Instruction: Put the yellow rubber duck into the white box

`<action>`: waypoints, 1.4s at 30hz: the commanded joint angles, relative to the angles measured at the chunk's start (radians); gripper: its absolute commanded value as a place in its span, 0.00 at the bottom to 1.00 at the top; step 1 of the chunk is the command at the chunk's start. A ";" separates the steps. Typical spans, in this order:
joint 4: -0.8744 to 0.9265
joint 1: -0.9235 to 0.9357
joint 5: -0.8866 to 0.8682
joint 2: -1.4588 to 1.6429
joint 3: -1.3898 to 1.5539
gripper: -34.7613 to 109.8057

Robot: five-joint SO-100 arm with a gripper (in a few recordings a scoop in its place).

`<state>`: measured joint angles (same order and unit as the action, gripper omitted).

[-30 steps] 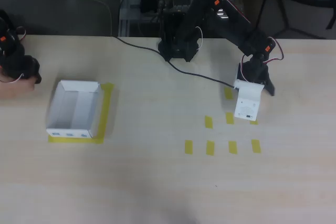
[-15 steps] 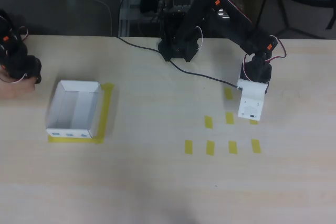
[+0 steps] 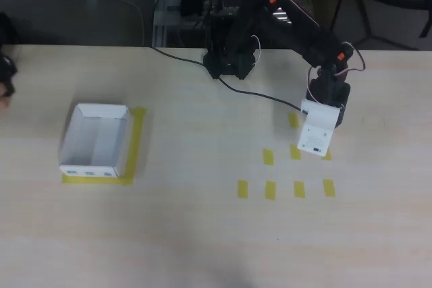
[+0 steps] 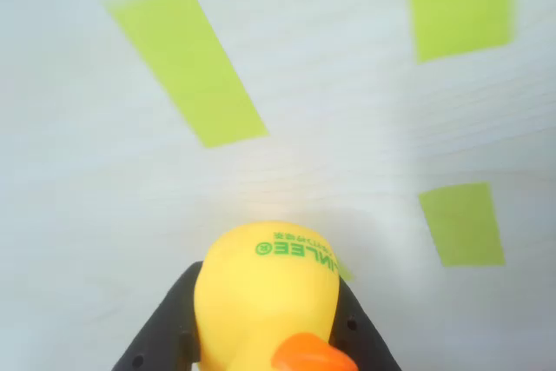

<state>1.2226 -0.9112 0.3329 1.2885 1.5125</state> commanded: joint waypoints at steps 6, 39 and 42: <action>0.011 0.175 -0.072 0.502 -0.080 0.24; -0.235 1.480 -0.132 1.644 0.721 0.24; -0.305 1.559 -0.130 1.502 0.724 0.24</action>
<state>1.0155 0.5108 0.1994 2.9284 2.2166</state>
